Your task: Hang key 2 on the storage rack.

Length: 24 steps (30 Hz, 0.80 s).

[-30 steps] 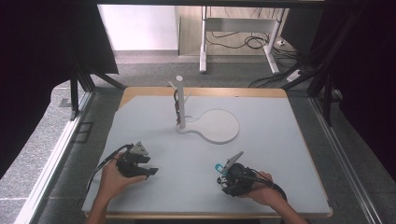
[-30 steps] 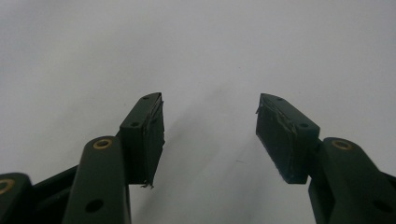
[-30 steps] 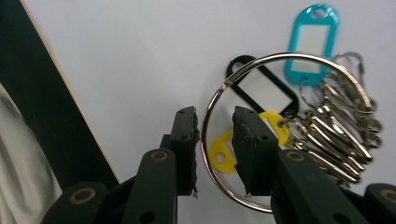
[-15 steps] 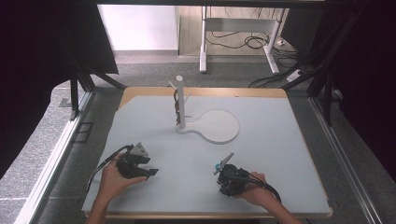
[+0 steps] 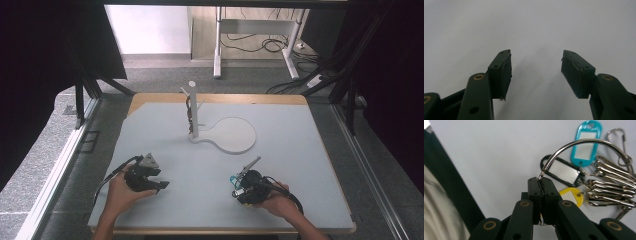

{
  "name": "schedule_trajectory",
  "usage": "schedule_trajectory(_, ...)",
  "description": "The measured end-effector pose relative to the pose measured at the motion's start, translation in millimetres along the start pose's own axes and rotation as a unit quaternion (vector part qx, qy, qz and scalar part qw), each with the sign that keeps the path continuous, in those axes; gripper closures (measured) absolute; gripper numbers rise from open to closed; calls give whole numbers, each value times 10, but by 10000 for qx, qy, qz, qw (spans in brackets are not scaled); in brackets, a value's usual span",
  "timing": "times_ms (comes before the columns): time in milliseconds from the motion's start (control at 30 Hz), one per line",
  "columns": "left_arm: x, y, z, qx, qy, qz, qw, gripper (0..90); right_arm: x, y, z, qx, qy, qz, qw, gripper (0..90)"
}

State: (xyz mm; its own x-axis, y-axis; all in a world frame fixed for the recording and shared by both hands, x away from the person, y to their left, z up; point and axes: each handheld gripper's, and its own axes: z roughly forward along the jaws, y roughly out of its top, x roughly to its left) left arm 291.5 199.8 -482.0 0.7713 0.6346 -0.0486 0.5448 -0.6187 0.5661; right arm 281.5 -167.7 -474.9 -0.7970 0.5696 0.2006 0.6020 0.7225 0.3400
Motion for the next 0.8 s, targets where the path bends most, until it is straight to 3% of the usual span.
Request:
schedule_trajectory(267, 6, -8, -13, -17, 3, -16, 10000, 419, -132, 18, -299, -361, 356, 251, 9984, 874)
schedule_trajectory(433, 40, -43, 8, -61, -64, -162, 9998, 418, -219, 60, -524, -533, 304, 344, 9975, 878)
schedule_trajectory(800, 69, -84, -110, -319, -14, -195, 9993, 428, -404, 208, -895, -576, 262, 437, 9970, 882)
